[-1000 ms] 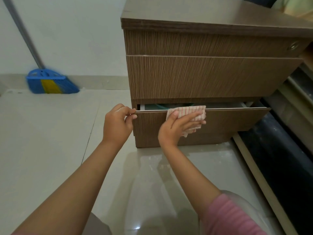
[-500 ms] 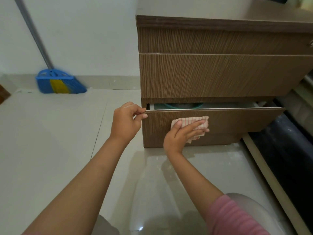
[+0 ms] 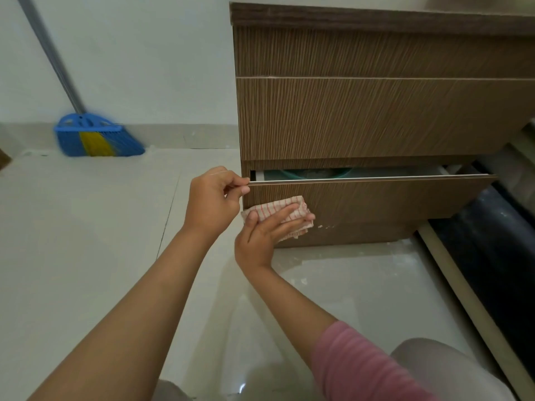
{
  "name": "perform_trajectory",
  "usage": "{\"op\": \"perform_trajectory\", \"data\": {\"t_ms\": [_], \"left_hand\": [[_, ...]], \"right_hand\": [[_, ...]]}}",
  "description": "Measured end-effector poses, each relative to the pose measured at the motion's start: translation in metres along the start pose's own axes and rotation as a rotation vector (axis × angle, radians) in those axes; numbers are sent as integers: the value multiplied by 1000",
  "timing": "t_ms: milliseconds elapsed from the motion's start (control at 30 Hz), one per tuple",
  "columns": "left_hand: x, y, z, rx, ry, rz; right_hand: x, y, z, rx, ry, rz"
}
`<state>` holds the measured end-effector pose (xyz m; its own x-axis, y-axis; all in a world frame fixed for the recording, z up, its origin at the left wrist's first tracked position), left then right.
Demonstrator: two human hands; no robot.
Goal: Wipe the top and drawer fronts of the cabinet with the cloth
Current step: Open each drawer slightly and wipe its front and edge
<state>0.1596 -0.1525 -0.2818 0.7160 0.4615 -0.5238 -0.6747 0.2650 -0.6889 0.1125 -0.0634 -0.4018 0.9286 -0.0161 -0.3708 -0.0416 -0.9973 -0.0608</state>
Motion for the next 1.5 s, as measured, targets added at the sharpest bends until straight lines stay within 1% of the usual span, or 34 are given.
{"op": "perform_trajectory", "data": {"t_ms": [100, 267, 400, 467, 567, 700, 833, 967, 1100, 1233, 1500], "left_hand": [[2, 2, -1, 12, 27, 53], [8, 6, -2, 26, 77, 126], [13, 7, -2, -3, 128, 177], [15, 8, 0, -5, 131, 203], [12, 6, 2, -1, 107, 216], [4, 4, 5, -112, 148, 152], [1, 9, 4, -110, 93, 194], [-1, 13, 1, -70, 67, 237], [-5, 17, -3, -75, 81, 242], [3, 27, -6, -149, 109, 271], [63, 79, -25, -229, 110, 167]], "right_hand": [[-8, -13, 19, 41, -50, 5], [-20, -25, 41, -34, -4, 41], [-32, -43, 48, -59, -37, 54], [-49, -68, 54, -27, -43, 101], [-83, -112, 57, 84, -30, 166], [-112, -143, 53, 181, -63, 88], [-123, -146, 54, 208, -52, 32], [-128, -146, 56, 205, -77, 23], [-131, -145, 64, 188, -38, 40], [-134, -142, 63, 141, -68, 41], [-135, -141, 67, 58, -98, 46]]}}
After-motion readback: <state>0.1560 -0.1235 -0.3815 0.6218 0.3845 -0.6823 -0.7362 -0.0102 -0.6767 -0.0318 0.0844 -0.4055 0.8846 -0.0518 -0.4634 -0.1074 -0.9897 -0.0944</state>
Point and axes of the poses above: each hand's wrist, its own x-axis away from the middle knuckle, its own y-axis out of the palm, z = x × y, the point moved 6 cm from there along -x, towards the middle knuckle, and after that the axes turned 14 degrees about -x, right-handed, at the moved point
